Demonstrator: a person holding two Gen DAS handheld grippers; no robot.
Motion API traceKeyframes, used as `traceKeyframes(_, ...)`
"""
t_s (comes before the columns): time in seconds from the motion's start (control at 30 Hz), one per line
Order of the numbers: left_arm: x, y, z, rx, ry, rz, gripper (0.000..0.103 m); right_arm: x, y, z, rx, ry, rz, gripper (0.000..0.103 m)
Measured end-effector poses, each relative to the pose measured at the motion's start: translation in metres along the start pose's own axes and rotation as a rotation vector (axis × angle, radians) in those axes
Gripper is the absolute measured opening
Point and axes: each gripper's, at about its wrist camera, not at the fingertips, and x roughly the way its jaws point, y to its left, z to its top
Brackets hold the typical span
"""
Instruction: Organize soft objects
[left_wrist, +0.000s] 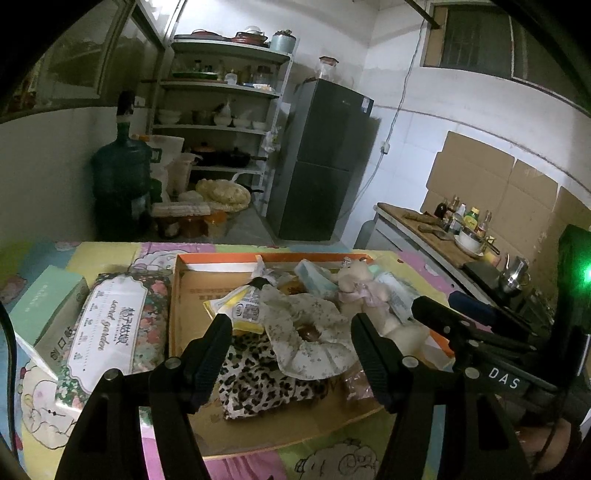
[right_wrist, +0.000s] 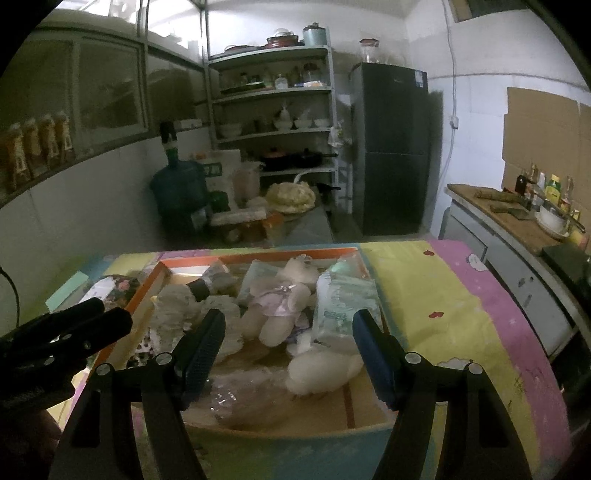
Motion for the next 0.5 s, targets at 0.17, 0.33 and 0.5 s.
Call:
traceKeyframes(0.17, -0.008, 0.005, -0.001, -0.003, -0.010, 0.001, 0.066, -0.006, 0.008, 0.000, -0.006, -0.006, 0.003, 0.073)
traceKeyframes(0.33, -0.018, 0.009, -0.002, -0.004, -0.020, 0.008, 0.066, -0.012, 0.015, 0.000, -0.009, -0.012, 0.010, 0.073)
traceKeyframes(0.5, -0.028, 0.015, -0.005, -0.006, -0.028, 0.015, 0.066, -0.018, 0.024, -0.002, -0.006, -0.017, 0.023, 0.073)
